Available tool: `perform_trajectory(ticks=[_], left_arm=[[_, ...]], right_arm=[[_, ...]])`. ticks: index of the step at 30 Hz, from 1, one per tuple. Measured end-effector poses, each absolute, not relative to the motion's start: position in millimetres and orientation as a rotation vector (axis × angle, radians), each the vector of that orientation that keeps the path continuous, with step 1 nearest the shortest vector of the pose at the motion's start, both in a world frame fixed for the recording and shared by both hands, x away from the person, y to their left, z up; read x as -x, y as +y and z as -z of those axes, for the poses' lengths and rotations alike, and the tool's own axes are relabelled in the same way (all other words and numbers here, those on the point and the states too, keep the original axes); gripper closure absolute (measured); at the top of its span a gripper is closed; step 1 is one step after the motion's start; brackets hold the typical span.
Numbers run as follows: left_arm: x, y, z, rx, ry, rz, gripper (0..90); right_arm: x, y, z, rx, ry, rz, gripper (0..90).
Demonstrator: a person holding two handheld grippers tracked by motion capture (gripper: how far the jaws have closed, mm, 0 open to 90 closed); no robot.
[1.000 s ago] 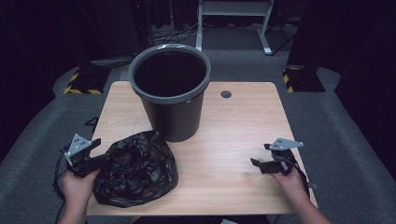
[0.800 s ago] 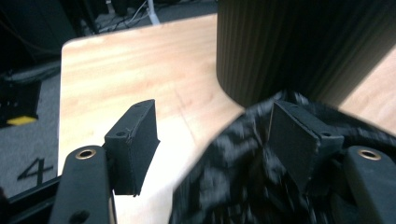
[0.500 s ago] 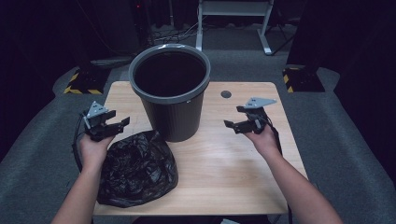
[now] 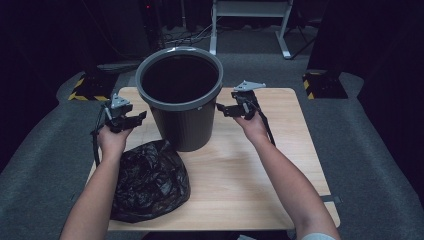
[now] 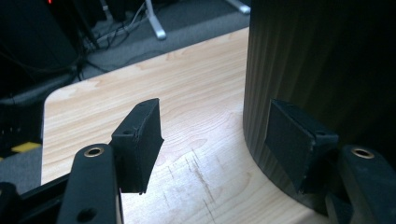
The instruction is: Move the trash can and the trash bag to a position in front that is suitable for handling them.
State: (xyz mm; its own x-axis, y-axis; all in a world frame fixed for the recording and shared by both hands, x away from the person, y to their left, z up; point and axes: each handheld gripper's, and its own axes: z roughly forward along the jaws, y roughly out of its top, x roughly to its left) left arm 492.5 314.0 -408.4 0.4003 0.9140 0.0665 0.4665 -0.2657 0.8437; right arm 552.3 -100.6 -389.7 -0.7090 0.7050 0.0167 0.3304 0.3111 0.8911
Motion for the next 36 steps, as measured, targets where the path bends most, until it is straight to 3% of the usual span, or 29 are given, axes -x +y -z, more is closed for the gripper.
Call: perform_trajectory(ticks=[5,8,12,14,25,36], left_arm=[[-501.9,302.5,409.7,-1.875,1.165,-0.738,40.6],[-502.2,295.8,411.5,-1.861,1.163,-0.724,60.8],[-498.4,288.3,409.2,-1.854,1.138,-0.658,65.8],[-492.6,277.6,408.7,-1.861,1.103,-0.620,66.1],[-446.1,238.0,403.7,-1.900,0.991,-0.599,62.2],[-366.5,216.6,398.4,-1.941,0.893,-0.530,61.2]], right_arm=[[-562.4,-94.2,390.2,-0.980,2.141,-1.351,19.3],[-570.2,-90.9,396.2,-1.020,2.147,-1.340,29.4],[-569.3,-94.5,396.6,-1.037,2.150,-1.361,51.8],[-566.1,-101.2,394.9,-1.044,2.154,-1.349,55.5],[-512.3,-158.5,390.5,-0.971,2.180,-1.335,49.1],[-432.2,-194.0,392.1,-0.904,2.222,-1.343,48.9]])
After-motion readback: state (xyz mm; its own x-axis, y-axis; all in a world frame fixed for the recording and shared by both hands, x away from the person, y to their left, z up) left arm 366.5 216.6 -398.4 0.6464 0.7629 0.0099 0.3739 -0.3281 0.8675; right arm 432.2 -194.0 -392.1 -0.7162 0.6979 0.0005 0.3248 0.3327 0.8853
